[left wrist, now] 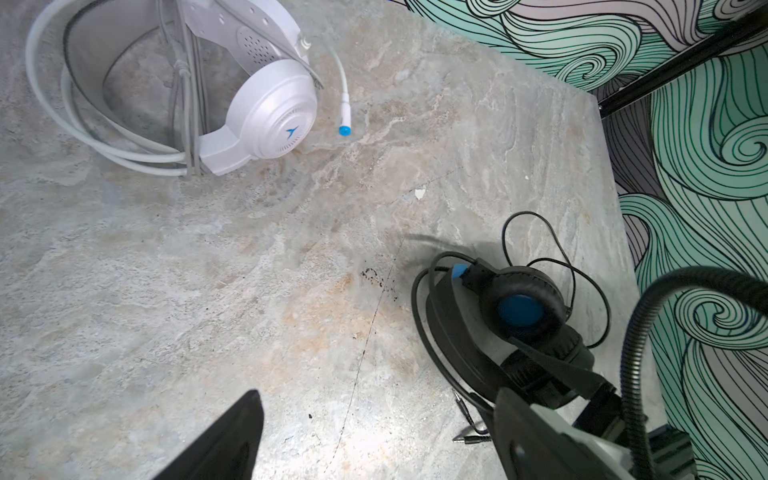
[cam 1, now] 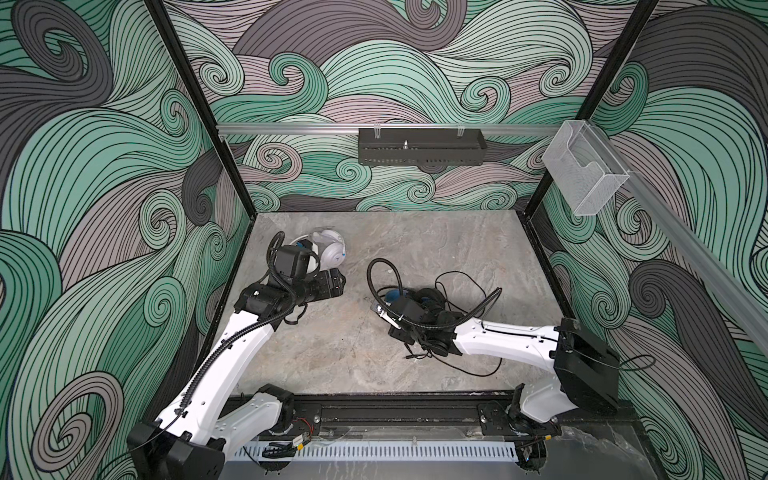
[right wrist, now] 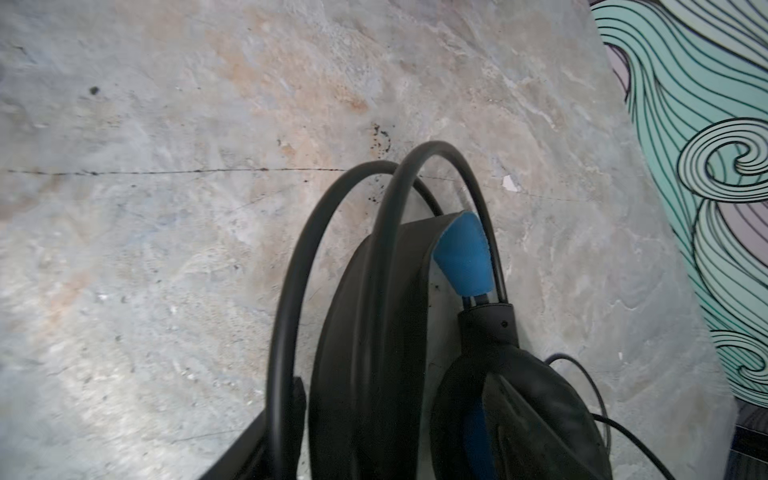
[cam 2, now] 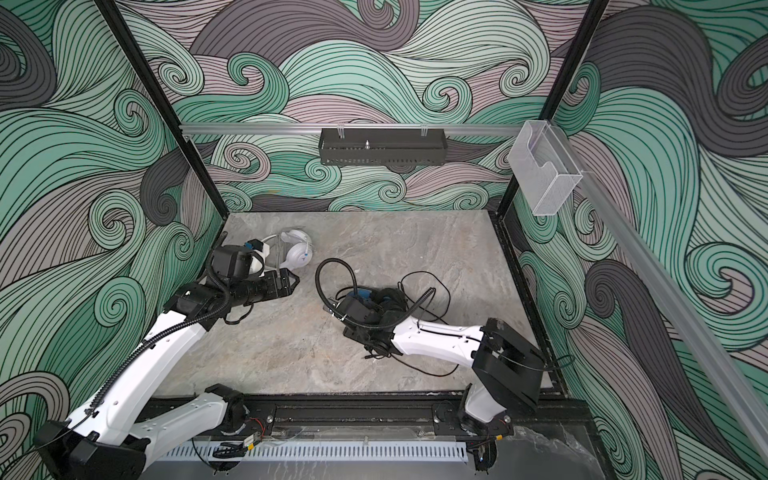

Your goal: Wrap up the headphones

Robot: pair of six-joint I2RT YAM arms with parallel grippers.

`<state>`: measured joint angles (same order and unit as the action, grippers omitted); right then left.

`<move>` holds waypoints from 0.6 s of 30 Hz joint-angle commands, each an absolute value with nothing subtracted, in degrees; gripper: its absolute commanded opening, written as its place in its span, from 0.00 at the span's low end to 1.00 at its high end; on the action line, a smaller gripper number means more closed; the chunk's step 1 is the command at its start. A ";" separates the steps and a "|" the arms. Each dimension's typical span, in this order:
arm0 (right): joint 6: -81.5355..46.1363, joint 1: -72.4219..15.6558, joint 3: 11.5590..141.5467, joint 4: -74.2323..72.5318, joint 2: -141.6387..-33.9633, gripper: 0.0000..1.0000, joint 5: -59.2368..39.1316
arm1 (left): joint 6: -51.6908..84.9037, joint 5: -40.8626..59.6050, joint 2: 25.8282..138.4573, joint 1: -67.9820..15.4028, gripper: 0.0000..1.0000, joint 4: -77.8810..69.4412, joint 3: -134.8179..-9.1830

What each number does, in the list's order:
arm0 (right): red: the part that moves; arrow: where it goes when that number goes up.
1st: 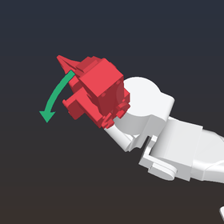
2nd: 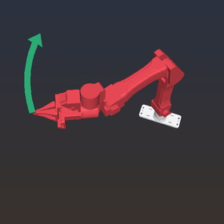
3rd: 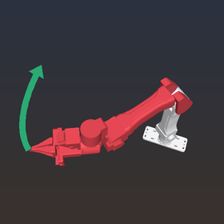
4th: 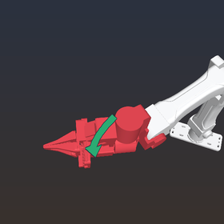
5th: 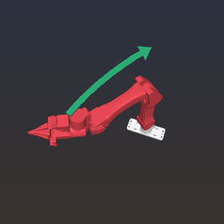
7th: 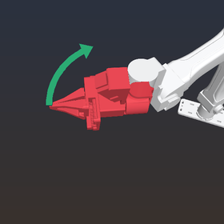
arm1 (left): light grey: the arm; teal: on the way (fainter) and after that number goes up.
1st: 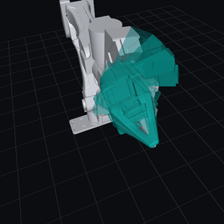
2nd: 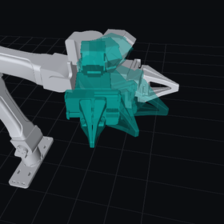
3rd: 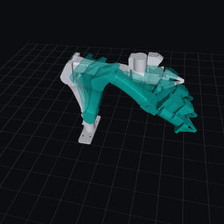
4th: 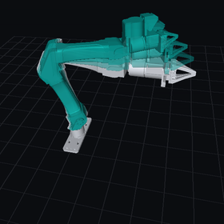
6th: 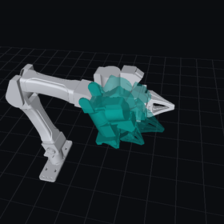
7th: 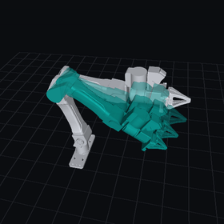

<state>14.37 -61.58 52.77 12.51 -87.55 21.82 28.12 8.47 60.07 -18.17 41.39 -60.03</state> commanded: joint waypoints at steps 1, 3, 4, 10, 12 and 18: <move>11.19 -61.92 53.15 12.62 -82.60 0.75 17.45 | 28.34 12.13 61.78 -18.00 0.91 44.41 -62.44; 10.66 -61.87 53.36 13.04 -80.16 0.81 14.74 | 29.79 13.52 62.46 -18.30 0.92 44.37 -62.42; 10.30 -61.85 53.51 13.41 -78.90 0.84 13.17 | 30.63 13.66 62.78 -18.74 0.92 44.06 -62.22; 7.81 -61.16 53.91 15.77 -74.02 0.90 12.24 | 35.73 12.92 66.77 -22.98 0.95 43.03 -60.75; 6.86 -60.28 54.45 16.94 -72.52 0.91 12.21 | 37.67 13.09 69.31 -24.93 0.95 43.67 -60.49; 5.81 -56.57 56.57 21.45 -69.00 0.96 13.88 | 45.64 9.35 77.45 -32.94 0.96 38.29 -56.79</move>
